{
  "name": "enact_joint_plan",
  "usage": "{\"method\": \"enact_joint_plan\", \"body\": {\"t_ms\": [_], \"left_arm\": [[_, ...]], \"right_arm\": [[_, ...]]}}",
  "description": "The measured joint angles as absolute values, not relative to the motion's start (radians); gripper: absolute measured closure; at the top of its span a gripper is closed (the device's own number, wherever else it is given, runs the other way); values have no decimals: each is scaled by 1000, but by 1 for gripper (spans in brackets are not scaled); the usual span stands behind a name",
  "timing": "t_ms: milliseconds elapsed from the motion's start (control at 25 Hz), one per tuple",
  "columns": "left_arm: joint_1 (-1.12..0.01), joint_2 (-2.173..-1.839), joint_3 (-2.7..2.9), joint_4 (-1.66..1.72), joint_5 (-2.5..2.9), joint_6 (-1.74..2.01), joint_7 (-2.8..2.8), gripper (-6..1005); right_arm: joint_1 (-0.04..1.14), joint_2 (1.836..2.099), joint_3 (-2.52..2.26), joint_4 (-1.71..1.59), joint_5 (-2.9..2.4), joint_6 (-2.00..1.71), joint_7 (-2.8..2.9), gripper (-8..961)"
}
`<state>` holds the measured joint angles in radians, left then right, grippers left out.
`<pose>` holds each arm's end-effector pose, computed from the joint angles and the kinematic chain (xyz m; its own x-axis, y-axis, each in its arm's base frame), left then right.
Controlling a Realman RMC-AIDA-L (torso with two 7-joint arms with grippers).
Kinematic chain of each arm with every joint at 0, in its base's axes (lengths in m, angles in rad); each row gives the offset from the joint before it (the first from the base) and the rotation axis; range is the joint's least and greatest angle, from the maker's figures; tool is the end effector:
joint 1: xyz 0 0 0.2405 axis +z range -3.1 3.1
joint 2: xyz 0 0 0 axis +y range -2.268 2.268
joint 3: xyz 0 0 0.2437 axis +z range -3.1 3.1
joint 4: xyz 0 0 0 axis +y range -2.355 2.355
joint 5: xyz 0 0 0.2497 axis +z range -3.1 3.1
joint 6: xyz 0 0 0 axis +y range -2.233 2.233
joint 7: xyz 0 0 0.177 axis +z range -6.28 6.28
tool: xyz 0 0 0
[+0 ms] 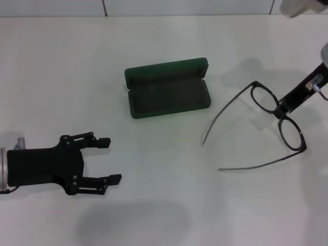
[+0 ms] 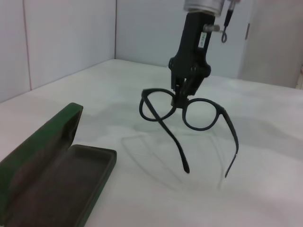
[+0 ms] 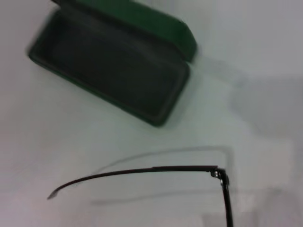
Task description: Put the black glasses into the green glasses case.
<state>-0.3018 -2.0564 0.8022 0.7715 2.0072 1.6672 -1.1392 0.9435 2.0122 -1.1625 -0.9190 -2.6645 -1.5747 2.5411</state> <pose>-0.3168 0.2968 -0.0099 0.8998 0.2077 0.3836 0.2950 -0.9375 -0.1844 0.1650 0.4430 -0.0122 0.6426 -0.7232 0.2531 -0.6059 -0.6818 -0.4099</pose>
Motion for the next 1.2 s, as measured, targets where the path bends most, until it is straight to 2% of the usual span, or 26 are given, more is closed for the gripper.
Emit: {"method": "enact_joint_plan", "body": {"t_ms": [320,640,1120,1200], "left_arm": [[-308,-2061,802,771,1994,1676,-1184,189],[-369,-2064,789,689,1991,1671,-1219,193],[-508,-2090,791,434,1950,1586,-1205,200],[-516,-2090,792,401,1903,1553,-1185,243]], "right_arm": [[832,2002,-1021,-1010,-2536,-1579,2343,884],[700,2014,-874,-1004,-2236,-1466,1977,885],[666,2012,-871,-849,-1890,-1362,1736,887],[663,2009,-871,-826,-1824,-1369,1698,887]]}}
